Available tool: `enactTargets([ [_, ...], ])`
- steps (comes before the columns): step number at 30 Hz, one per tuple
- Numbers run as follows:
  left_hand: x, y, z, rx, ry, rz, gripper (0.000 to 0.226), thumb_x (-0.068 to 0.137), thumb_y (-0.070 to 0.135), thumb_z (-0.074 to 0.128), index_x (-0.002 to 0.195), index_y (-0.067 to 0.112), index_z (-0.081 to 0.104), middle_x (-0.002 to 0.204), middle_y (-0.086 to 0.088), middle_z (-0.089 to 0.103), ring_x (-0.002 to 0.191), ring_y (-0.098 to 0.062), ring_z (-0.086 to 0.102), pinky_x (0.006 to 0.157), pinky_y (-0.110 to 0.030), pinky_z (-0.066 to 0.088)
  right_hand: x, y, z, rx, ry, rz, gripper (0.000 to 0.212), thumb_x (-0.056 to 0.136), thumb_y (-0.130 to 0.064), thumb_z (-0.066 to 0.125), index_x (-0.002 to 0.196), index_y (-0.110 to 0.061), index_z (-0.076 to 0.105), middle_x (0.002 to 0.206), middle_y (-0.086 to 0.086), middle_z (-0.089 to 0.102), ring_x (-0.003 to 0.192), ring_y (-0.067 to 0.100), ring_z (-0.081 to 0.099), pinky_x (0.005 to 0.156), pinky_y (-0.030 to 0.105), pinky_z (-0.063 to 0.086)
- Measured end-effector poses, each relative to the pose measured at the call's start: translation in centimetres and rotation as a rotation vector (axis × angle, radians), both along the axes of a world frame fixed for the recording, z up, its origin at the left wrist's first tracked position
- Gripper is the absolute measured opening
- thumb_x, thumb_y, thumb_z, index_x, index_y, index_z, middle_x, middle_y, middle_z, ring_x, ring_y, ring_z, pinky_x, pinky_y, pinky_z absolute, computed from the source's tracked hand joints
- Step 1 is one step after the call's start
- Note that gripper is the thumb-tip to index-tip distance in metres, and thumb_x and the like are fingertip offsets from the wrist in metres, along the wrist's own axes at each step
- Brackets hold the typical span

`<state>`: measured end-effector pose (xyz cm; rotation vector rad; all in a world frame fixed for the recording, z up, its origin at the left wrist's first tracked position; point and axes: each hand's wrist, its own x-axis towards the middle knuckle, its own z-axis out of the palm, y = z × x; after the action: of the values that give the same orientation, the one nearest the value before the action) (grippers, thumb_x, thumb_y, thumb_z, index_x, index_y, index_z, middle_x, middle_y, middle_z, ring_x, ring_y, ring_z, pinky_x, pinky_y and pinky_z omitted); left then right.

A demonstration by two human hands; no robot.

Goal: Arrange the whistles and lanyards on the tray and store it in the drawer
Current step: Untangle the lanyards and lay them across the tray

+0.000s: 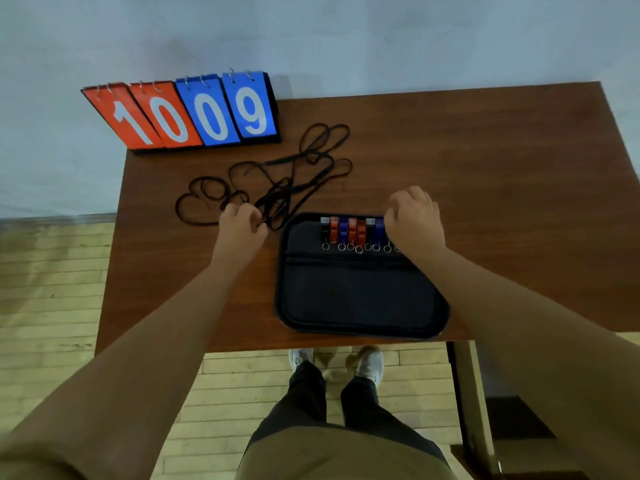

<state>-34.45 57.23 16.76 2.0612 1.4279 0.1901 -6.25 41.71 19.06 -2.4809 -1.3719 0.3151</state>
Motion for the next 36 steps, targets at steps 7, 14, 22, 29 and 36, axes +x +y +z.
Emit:
enactTargets([
  [7, 0.5, 4.0, -1.0, 0.045, 0.015, -0.074, 0.023, 0.093, 0.017, 0.062, 0.115, 0.013, 0.06, 0.114, -0.007, 0.046, 0.11, -0.029, 0.049, 0.096, -0.034, 0.044, -4.8, 9.2, -0.6, -0.064, 0.12, 0.152, 0.031, 0.091, -0.017, 0.052, 0.119, -0.008, 0.063, 0.116, 0.011, 0.055, 0.109, 0.03, 0.053, 0.096, 0.044, 0.042],
  [14, 0.5, 6.1, -4.1, -0.031, 0.158, -0.275, 0.035, 0.088, 0.017, 0.07, 0.122, 0.021, 0.062, 0.117, -0.007, 0.042, 0.117, -0.03, 0.044, 0.098, -0.042, 0.047, -6.5, 14.4, -4.8, -0.2, 0.192, 0.28, 0.037, 0.09, -0.006, 0.053, 0.125, -0.012, 0.061, 0.12, 0.014, 0.052, 0.114, 0.036, 0.051, 0.097, 0.047, 0.044],
  [22, 0.1, 7.0, -6.6, -0.004, 0.141, -0.215, 0.013, 0.094, 0.019, 0.066, 0.106, 0.013, 0.065, 0.108, -0.004, 0.042, 0.114, -0.029, 0.045, 0.092, -0.037, 0.043, -6.4, 16.2, -7.6, -0.328, 0.075, 0.374, 0.036, 0.089, -0.004, 0.058, 0.124, -0.014, 0.061, 0.127, 0.017, 0.045, 0.114, 0.037, 0.048, 0.094, 0.049, 0.047],
  [29, 0.3, 7.7, -5.5, 0.003, 0.057, 0.019, 0.017, 0.098, 0.016, 0.059, 0.114, 0.01, 0.06, 0.122, -0.01, 0.048, 0.119, -0.027, 0.043, 0.103, -0.042, 0.043, -5.6, 16.8, -6.8, -0.184, 0.109, 0.322, 0.014, 0.096, -0.011, 0.05, 0.103, -0.006, 0.061, 0.112, 0.016, 0.056, 0.102, 0.035, 0.055, 0.086, 0.048, 0.049],
  [36, 3.4, 7.6, 0.6, -0.2, -0.37, -0.01, 0.058, 0.091, 0.044, 0.067, 0.143, 0.032, 0.045, 0.142, 0.012, 0.046, 0.128, 0.001, 0.042, 0.098, -0.013, 0.037, -5.9, 17.8, -0.2, -0.027, 0.329, 0.34, 0.01, 0.101, -0.02, 0.05, 0.107, -0.016, 0.057, 0.091, 0.001, 0.068, 0.078, 0.016, 0.064, 0.07, 0.034, 0.053],
])
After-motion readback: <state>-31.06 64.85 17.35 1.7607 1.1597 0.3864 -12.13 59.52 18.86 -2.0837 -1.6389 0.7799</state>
